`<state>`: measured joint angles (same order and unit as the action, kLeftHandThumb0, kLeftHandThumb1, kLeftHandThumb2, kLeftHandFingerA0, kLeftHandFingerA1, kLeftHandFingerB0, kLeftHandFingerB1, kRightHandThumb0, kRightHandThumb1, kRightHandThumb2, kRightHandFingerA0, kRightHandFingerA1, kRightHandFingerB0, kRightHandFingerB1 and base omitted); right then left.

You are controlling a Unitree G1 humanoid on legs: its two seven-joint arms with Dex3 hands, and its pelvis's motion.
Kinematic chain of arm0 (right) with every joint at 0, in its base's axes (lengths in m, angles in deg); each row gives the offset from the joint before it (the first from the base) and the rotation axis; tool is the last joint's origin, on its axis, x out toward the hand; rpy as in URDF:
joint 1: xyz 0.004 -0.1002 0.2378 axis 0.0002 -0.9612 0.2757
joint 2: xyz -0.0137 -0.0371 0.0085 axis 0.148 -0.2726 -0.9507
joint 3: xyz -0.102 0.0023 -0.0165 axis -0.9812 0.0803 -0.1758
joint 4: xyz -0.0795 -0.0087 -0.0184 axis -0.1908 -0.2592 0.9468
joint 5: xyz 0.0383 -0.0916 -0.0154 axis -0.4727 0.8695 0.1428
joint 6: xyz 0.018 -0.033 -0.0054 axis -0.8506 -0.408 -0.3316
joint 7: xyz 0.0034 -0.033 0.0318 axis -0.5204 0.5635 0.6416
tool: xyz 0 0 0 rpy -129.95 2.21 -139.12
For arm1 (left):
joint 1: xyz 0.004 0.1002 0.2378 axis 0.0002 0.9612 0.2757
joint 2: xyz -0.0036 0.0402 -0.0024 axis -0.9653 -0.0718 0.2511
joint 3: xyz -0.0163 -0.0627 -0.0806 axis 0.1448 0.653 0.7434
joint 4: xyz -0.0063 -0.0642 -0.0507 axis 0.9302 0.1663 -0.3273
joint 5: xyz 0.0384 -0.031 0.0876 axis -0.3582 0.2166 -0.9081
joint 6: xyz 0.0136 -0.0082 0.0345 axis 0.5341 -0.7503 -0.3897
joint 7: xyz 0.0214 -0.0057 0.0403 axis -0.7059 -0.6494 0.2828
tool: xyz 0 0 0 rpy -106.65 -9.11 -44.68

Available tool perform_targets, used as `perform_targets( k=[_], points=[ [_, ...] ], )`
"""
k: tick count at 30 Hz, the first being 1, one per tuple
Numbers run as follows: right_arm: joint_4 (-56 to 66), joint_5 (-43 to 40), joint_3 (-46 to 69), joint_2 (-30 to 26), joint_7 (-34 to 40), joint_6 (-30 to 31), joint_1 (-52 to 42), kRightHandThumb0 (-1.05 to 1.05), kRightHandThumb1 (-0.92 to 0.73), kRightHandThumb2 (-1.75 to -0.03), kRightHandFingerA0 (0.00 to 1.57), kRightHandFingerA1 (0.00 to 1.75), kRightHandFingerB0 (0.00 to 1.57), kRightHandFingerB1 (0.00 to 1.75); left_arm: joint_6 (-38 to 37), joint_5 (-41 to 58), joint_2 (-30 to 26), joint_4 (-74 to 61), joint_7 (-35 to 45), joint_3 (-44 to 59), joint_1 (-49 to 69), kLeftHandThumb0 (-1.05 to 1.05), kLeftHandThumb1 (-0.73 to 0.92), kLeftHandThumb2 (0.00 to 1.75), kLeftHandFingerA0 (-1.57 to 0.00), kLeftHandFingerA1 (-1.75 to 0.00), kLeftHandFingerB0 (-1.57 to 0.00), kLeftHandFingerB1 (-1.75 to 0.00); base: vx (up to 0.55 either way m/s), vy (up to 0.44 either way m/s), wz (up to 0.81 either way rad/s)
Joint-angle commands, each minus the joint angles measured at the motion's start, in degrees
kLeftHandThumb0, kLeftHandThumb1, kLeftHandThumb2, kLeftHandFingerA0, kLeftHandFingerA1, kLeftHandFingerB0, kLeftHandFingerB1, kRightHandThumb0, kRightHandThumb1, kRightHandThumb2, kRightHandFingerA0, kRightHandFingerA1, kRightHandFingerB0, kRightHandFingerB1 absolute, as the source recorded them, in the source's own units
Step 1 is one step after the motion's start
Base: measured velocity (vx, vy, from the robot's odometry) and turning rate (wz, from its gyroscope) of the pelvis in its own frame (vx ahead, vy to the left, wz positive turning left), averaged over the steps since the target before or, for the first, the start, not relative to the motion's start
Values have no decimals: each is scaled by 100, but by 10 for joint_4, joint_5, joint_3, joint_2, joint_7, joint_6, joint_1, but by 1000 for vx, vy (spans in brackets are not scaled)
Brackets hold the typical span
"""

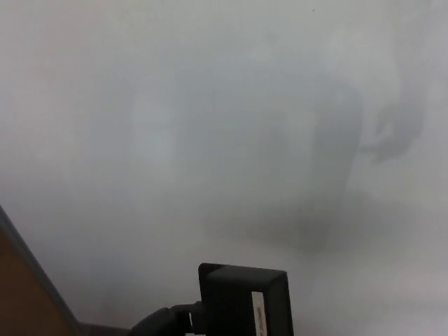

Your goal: A magnetic marker holder is on the left hand side of the white board, the robot put the index and middle finger into the opening of the container and pull off the magnetic holder and hand it to a human on the left hand side.

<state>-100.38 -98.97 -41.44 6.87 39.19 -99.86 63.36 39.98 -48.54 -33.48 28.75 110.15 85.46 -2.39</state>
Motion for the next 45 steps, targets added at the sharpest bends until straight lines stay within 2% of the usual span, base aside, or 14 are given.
perform_targets(
  k=[1,2,10,12,13,14,16,18,20,23,24,31,36,45],
  points=[
    [-29,20,-11,-15,4,16,3,-54,-66,-60,82,54,62,44,-17,616,14,-417,88,72,379,-39,60,58,-86,-96,-79,-56,0,0,0],
    [-30,26,-15,-15,14,14,3,-54,-66,-60,78,56,61,44,-12,648,-6,-434,78,73,412,-37,57,57,-87,-79,-79,-65,0,0,0],
    [-9,32,-25,-11,19,-6,-7,-57,-66,-60,77,63,60,49,-67,707,12,-474,96,28,497,-38,59,58,-61,-78,-58,-52,0,0,0],
    [-6,33,-27,-11,19,-10,-8,-59,-67,-60,77,66,58,50,-64,716,-26,-484,96,77,497,-38,62,58,-62,-73,-56,-48,0,0,0],
    [-3,37,-30,-10,26,-16,-10,-57,-67,-60,77,66,59,51,-40,732,-84,-503,77,88,520,-34,55,56,-74,-72,-72,-60,0,0,0],
    [-3,38,-32,-10,26,-17,-10,-60,-68,-60,76,67,59,51,-45,717,-74,-506,71,76,529,-40,60,57,-80,-96,-82,-61,0,0,0],
    [-4,37,-33,-11,25,-16,-9,-60,-68,-60,76,67,59,51,-60,693,-48,-507,68,61,538,-40,60,57,-80,-96,-82,-61,0,0,0],
    [-5,34,-32,-9,24,-16,-7,-60,-67,-60,77,67,60,51,-58,661,-23,-481,77,48,482,-42,61,59,-77,-72,-78,-60,0,0,0],
    [-6,42,-37,-10,33,-20,-7,-60,-68,-61,75,65,58,50,-115,557,5,-467,57,90,374,-42,63,59,-89,-98,-82,-66,0,0,0],
    [-7,46,-42,-11,40,-23,-6,-58,-68,-60,75,64,58,51,-131,528,20,-473,19,105,372,-33,63,58,-81,-96,-75,-65,0,0,0],
    [-6,48,-43,-12,43,-25,-6,-59,-69,-60,77,65,58,50,-135,510,34,-485,1,91,383,-29,64,62,-77,-146,-76,-68,0,0,0],
    [-6,43,-46,-11,43,-30,-4,-58,-68,-60,80,68,60,50,-367,248,152,-503,-44,110,316,-27,64,61,-88,-128,-85,-77,0,0,0],
    [-18,65,-61,-19,72,-45,-1,-56,-68,-61,83,60,62,45,-488,103,166,-456,-115,147,255,-5,51,100,-93,-125,-90,-97,0,0,0],
    [-5,49,-57,-13,60,-37,-1,-61,-67,-60,80,65,62,51,-537,38,152,-356,-216,200,187,-13,69,84,-95,-130,-93,-113,0,0,0]
  ],
)
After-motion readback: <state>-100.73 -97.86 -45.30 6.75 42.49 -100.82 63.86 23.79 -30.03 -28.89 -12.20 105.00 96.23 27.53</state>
